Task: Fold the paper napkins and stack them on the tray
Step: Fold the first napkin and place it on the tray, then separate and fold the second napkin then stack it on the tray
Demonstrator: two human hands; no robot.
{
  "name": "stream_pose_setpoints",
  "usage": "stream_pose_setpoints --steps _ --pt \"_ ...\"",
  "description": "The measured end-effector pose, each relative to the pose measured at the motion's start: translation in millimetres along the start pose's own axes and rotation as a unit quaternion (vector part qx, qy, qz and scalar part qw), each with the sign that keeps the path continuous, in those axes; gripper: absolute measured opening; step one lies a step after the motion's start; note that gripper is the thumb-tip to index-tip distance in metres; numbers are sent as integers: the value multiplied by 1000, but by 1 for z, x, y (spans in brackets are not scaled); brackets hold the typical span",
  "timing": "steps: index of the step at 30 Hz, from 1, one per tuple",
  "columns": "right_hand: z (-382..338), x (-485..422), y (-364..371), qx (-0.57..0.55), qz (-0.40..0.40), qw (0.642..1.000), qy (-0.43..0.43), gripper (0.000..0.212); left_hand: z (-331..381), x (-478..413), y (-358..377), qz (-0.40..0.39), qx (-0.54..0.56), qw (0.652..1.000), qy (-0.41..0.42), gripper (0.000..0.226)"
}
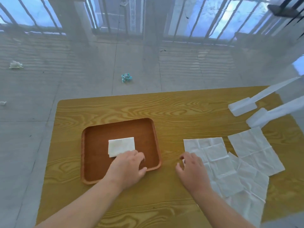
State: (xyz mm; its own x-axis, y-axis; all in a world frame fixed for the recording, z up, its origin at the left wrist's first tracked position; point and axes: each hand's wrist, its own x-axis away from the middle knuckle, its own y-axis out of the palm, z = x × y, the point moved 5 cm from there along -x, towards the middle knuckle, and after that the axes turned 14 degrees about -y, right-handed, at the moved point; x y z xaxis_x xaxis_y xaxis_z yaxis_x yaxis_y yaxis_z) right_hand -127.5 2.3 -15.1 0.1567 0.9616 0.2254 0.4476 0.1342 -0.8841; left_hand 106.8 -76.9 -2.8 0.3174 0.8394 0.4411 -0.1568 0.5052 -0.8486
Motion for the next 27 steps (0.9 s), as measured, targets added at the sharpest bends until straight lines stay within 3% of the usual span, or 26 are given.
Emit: stream_pose_setpoints --steps 8,13,16,22,24,27 --pt "119 61 -38 -21 25 994 106 26 120 -32 47 -45 -12 998 49 48" --pt "166 74 -50 -70 69 983 154 44 161 -50 61 -23 26 999 1 64" --pt "192 72 -55 -78 56 975 199 57 172 -62 61 -7 39 998 -44 60" --pt "207 63 -54 -45 2 985 164 26 180 -78 62 -27 -1 996 -80 31" --pt "205 61 -58 -44 4 988 146 11 183 -79 63 -40 -5 996 -82 24" --pt "197 57 -69 -81 40 989 114 7 181 -77 63 -56 -8 994 -91 21"
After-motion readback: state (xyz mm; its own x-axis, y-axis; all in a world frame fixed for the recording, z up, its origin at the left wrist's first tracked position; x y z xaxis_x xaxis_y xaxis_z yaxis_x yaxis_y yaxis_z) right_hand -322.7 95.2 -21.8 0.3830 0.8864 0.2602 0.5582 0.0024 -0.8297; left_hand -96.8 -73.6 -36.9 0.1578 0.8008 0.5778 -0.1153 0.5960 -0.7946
